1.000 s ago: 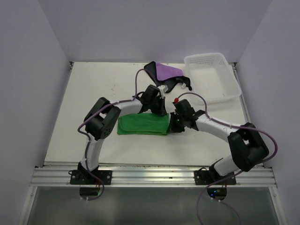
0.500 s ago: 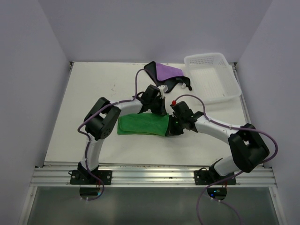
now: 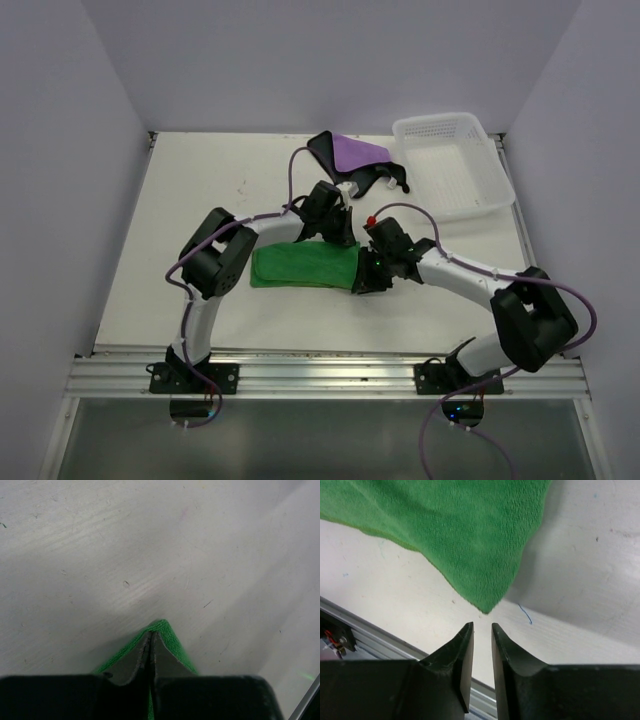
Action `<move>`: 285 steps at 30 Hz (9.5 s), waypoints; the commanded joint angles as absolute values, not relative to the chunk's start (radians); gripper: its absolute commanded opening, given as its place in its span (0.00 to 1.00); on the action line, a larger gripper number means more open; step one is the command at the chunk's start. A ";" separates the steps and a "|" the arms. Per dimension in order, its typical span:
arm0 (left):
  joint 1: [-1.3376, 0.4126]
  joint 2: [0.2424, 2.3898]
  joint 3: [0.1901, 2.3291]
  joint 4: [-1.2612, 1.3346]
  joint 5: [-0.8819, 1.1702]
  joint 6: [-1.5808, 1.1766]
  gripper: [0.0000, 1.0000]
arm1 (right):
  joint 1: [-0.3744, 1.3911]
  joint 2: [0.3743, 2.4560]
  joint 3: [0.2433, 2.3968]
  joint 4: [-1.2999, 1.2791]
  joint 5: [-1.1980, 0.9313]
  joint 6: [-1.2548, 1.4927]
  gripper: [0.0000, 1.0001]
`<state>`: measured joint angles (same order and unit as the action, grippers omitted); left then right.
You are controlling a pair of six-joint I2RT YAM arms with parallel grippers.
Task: Roll the towels
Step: Fold the towel
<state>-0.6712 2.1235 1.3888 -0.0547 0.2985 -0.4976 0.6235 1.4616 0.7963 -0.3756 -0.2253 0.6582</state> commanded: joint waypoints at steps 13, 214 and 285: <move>-0.670 1.862 1.399 -0.161 0.180 -0.440 0.48 | 0.620 1.313 0.940 -0.522 -0.114 0.632 0.23; -0.762 2.181 1.641 -0.439 -0.029 -0.451 0.39 | 0.494 1.591 0.635 0.041 -0.275 0.833 0.23; -0.634 1.310 1.413 -0.374 -0.419 -0.443 0.00 | 0.985 1.405 1.439 -0.531 -0.026 0.511 0.00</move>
